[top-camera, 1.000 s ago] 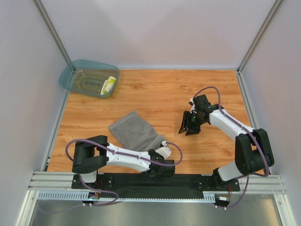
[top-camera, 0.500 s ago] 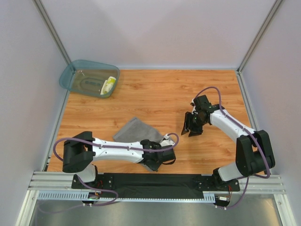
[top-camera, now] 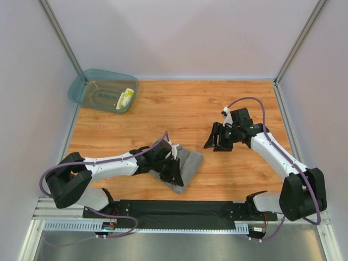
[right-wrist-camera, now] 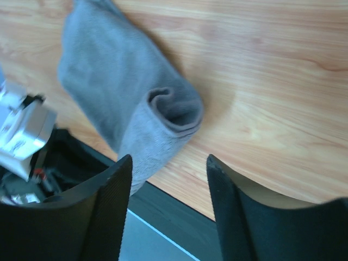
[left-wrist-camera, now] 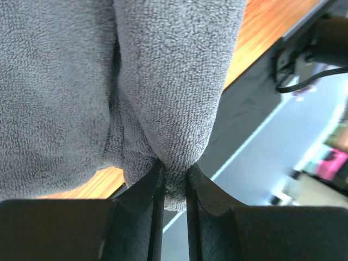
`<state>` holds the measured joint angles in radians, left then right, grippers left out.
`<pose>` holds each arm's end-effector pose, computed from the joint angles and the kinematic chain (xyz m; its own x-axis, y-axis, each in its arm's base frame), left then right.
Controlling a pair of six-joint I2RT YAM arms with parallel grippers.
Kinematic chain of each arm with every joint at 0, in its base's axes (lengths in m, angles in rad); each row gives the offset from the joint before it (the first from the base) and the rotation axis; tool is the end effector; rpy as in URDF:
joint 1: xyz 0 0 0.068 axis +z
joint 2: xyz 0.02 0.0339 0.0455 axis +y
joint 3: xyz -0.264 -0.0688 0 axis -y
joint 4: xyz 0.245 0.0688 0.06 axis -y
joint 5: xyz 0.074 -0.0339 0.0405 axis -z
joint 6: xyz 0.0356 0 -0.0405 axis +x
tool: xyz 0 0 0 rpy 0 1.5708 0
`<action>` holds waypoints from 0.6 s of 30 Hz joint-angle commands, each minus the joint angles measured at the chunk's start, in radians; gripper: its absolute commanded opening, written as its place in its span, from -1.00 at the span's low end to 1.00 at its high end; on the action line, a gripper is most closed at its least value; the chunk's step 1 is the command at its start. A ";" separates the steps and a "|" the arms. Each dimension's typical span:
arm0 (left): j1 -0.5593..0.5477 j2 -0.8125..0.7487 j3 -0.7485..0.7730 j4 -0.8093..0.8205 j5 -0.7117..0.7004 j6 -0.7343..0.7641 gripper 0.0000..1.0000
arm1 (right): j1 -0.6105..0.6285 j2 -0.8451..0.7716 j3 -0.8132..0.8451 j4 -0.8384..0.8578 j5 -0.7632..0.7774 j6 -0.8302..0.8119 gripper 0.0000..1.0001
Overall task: Roll the towels
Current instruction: Roll the towel
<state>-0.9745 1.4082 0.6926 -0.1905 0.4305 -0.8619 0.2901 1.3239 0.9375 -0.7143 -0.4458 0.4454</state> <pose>0.1377 -0.2294 0.1749 -0.9683 0.1983 -0.1522 0.2481 0.6879 -0.6821 0.2381 0.0871 0.2381 -0.9627 0.1183 -0.2432 -0.0338 0.8397 0.5421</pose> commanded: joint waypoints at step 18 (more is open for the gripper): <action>0.341 0.178 -0.215 0.499 0.485 -0.166 -0.92 | 0.239 0.079 -0.221 0.564 -0.145 0.156 0.46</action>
<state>-0.6594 1.5547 0.5110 0.2237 0.8738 -1.0054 0.5133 1.3739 0.7204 -0.2806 -0.5919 0.5739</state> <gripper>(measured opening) 0.232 0.727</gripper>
